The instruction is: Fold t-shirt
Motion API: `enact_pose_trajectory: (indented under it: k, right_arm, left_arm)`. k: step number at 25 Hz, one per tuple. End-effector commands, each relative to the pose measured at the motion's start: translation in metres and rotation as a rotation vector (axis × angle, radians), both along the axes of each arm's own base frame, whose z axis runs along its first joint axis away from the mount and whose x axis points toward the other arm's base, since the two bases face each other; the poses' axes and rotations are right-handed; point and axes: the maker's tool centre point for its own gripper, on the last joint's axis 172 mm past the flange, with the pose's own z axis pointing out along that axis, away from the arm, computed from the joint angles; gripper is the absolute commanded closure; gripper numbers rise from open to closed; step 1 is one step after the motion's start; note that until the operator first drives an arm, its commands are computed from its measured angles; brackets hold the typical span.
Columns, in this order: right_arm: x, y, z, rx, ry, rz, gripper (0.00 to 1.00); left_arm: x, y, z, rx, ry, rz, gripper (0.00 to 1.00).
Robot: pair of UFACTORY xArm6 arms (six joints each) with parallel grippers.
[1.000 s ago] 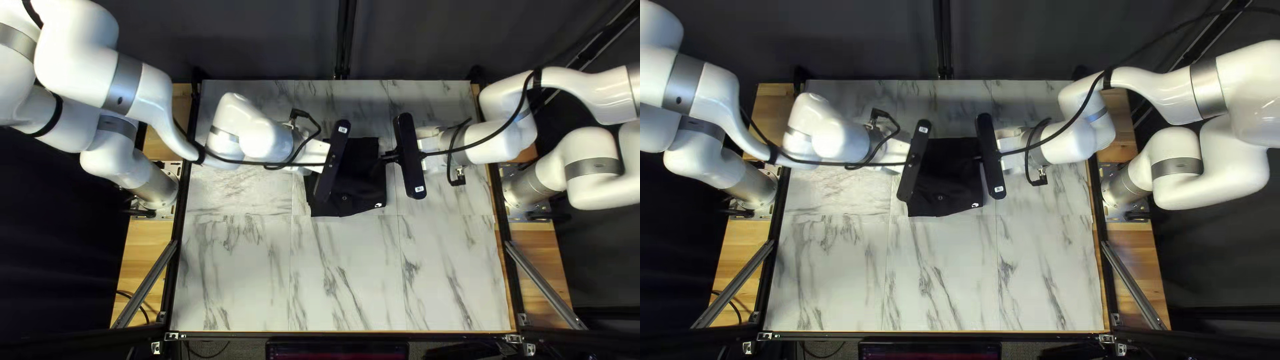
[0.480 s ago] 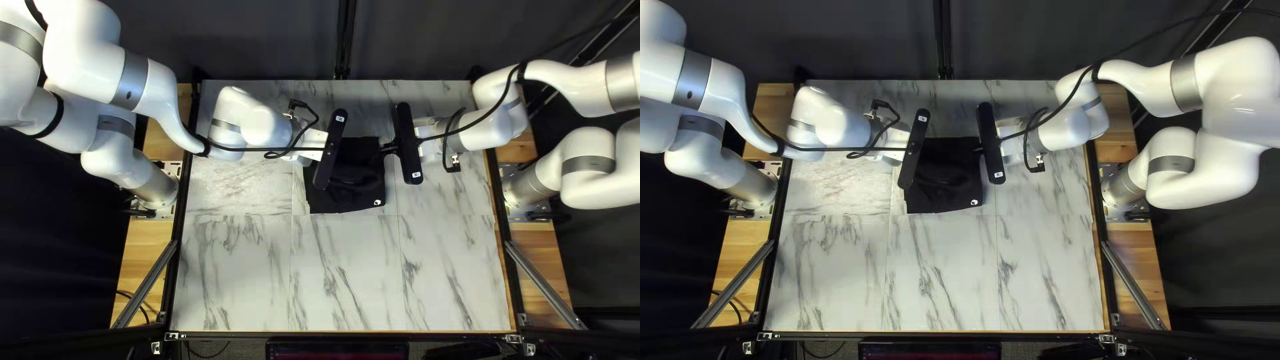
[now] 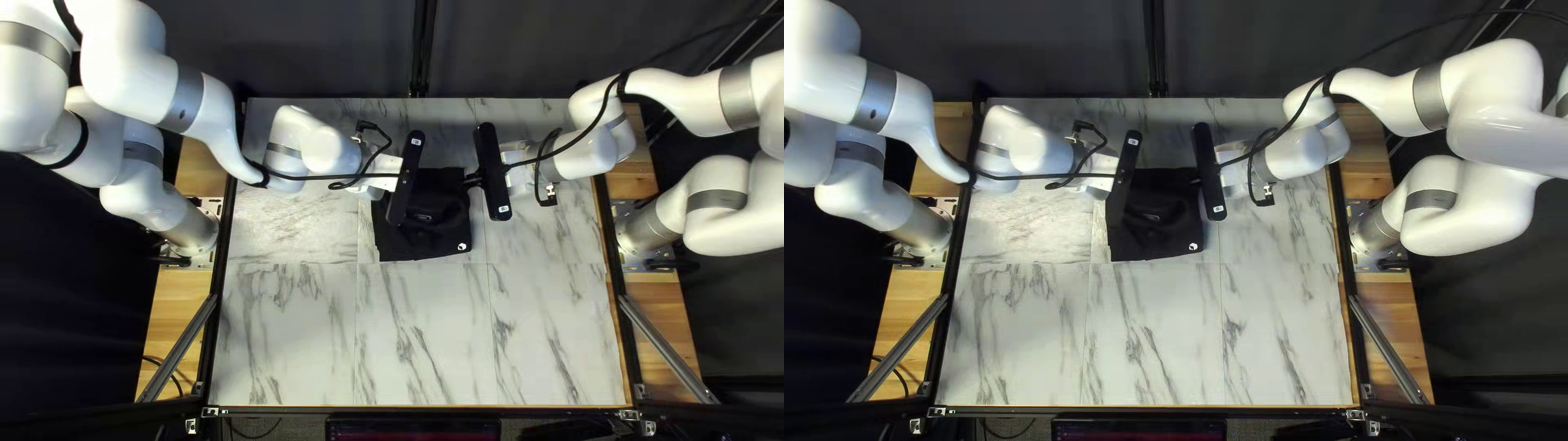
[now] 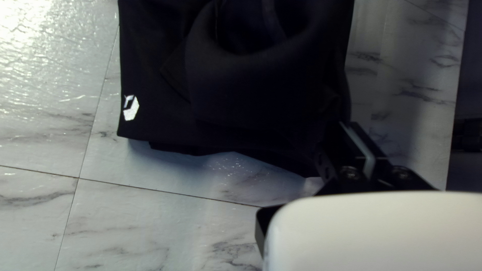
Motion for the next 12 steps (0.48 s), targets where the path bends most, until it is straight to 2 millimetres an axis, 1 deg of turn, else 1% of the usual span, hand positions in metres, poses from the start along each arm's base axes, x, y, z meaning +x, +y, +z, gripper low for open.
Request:
enact_pose_trajectory:
  k: [1, 5, 9, 10, 11, 12]
  right_arm:
    - [0.001, -0.0034, -0.0036, 0.002, 0.007, -0.004, 1.0]
    - [-0.0004, -0.0051, -0.0074, 0.006, 0.014, -0.008, 1.0]
    - [-0.0008, -0.0068, -0.0089, 0.012, 0.016, -0.013, 1.0]
    - [-0.0014, -0.0069, -0.0083, 0.013, 0.016, -0.015, 0.94]
    - [-0.0018, -0.007, -0.0079, 0.013, 0.016, -0.016, 0.32]
    - [-0.0035, -0.0083, -0.0064, 0.015, 0.018, -0.021, 0.0]
  left_arm:
    - [-0.0041, 0.0025, -0.0005, -0.001, -0.003, 0.008, 1.0]
    - [-0.0039, 0.0048, -0.0026, -0.006, -0.004, 0.016, 1.0]
    - [0.0005, 0.0086, -0.0071, -0.015, -0.006, 0.023, 1.0]
    - [0.0007, 0.0086, -0.0072, -0.016, -0.006, 0.024, 0.14]
    - [0.0003, 0.0091, -0.0067, -0.018, -0.007, 0.028, 0.0]
    - [-0.0002, 0.0094, -0.0063, -0.019, -0.007, 0.031, 0.0]
